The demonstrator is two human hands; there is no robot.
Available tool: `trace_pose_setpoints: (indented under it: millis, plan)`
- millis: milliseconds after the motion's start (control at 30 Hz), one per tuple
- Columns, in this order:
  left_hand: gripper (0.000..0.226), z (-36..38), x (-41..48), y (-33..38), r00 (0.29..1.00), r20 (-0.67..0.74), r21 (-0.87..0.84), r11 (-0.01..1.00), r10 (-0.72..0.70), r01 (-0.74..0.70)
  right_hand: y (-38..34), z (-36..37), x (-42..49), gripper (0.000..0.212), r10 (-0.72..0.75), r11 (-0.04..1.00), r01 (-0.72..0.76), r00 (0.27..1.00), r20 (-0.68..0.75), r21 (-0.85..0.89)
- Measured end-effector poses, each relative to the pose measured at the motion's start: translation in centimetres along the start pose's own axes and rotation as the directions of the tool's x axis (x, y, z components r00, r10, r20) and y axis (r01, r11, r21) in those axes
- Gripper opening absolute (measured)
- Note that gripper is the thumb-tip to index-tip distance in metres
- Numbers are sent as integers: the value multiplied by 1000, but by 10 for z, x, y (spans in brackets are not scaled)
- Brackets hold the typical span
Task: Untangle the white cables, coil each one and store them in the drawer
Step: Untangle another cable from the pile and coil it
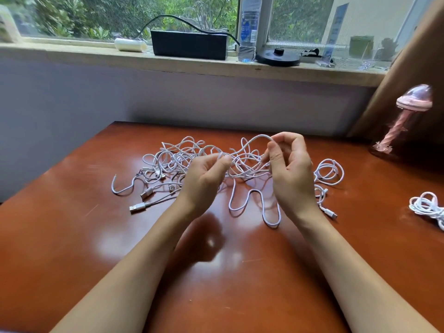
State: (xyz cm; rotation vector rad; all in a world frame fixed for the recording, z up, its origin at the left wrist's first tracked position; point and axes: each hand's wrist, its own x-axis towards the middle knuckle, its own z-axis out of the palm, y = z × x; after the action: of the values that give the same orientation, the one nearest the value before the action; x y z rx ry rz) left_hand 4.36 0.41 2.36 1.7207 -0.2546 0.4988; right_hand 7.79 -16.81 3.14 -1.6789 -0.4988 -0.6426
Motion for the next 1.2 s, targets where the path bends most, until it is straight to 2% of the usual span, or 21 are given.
trace_pose_setpoints:
  millis: [67, 133, 200, 300, 433, 567, 633, 800, 967, 1100, 1200]
  plan:
    - [41, 6, -4, 3, 981, 171, -124, 986, -87, 109, 3, -4, 4, 9, 14, 1000, -13, 999, -38, 19]
    - [42, 9, -6, 5, 923, 349, -201, 949, -161, 241, 5, -6, 5, 8, 47, 997, -43, 997, -54, 61]
    - [44, 13, -8, 6, 856, 492, -229, 925, -160, 305, 7, -6, 5, 5, 60, 996, -56, 997, -52, 76]
    - [32, 19, -12, 11, 821, 553, -319, 874, -141, 365, 14, -3, 2, 3, 65, 997, -64, 998, -15, 43]
    - [33, 20, -11, 16, 845, 525, -536, 733, -100, 419, 20, 0, 0, 3, 73, 997, -73, 995, 61, -10]
    - [39, 13, -6, 17, 912, 402, -690, 626, -84, 362, 21, 1, -4, 6, 60, 997, -55, 991, 117, -53]
    - [44, 12, -2, 18, 940, 330, -737, 596, -92, 317, 23, 1, -6, 7, 45, 990, -24, 987, 156, -136]
    - [47, 7, 3, 12, 967, 199, -717, 649, -157, 253, 25, 1, -9, 5, 13, 975, 40, 971, 237, -217]
    - [42, 5, 6, 10, 973, 102, -675, 704, -207, 220, 17, 1, -13, 10, -73, 931, 175, 949, 307, -320]
    - [37, 4, 7, 11, 971, 58, -710, 674, -233, 204, 23, 2, -12, 16, -42, 904, 176, 944, 328, -391]
    - [37, 4, 7, 15, 966, 83, -751, 622, -244, 221, 24, -1, -13, 19, -117, 848, 282, 925, 360, -448]
